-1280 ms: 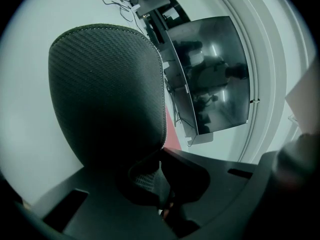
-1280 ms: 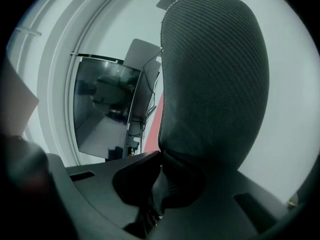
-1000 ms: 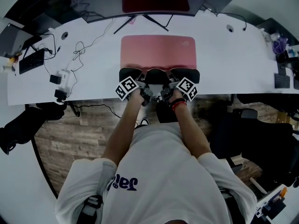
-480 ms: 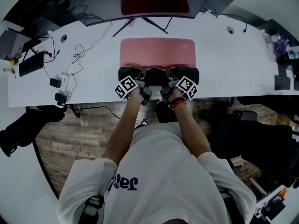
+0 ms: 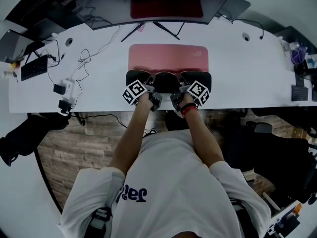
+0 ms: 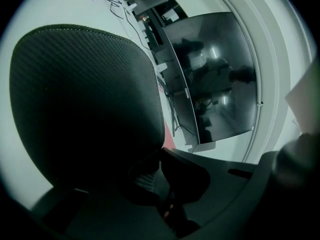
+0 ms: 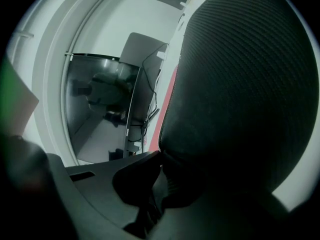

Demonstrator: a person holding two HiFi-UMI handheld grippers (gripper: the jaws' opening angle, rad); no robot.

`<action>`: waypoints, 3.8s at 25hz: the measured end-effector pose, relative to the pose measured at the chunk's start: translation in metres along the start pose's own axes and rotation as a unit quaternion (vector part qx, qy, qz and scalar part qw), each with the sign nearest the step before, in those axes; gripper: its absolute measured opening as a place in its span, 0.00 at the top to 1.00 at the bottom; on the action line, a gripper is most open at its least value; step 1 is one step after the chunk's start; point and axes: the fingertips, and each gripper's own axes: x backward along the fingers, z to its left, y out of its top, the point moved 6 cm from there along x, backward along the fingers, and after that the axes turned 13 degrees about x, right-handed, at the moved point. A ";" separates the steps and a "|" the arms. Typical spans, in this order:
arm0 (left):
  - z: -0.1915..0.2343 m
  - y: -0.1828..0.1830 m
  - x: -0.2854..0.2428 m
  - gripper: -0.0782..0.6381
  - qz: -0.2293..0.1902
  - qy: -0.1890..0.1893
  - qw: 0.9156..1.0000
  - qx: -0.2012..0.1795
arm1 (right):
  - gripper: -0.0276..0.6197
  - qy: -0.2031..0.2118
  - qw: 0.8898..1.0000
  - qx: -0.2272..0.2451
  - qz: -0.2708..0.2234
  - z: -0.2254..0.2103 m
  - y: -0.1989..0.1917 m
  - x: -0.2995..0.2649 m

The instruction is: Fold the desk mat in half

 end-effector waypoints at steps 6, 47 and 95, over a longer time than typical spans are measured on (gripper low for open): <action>-0.002 0.006 -0.007 0.85 -0.005 0.000 1.000 0.000 | 0.91 0.001 1.000 -0.004 0.005 0.001 0.005 -0.009; -0.032 0.041 -0.070 0.85 -0.015 -0.005 1.000 -0.004 | 0.91 0.011 1.000 -0.023 0.006 0.006 0.054 -0.069; -0.070 0.069 -0.127 0.81 -0.031 -0.067 0.997 0.022 | 0.90 0.051 0.999 -0.012 -0.015 0.025 0.106 -0.119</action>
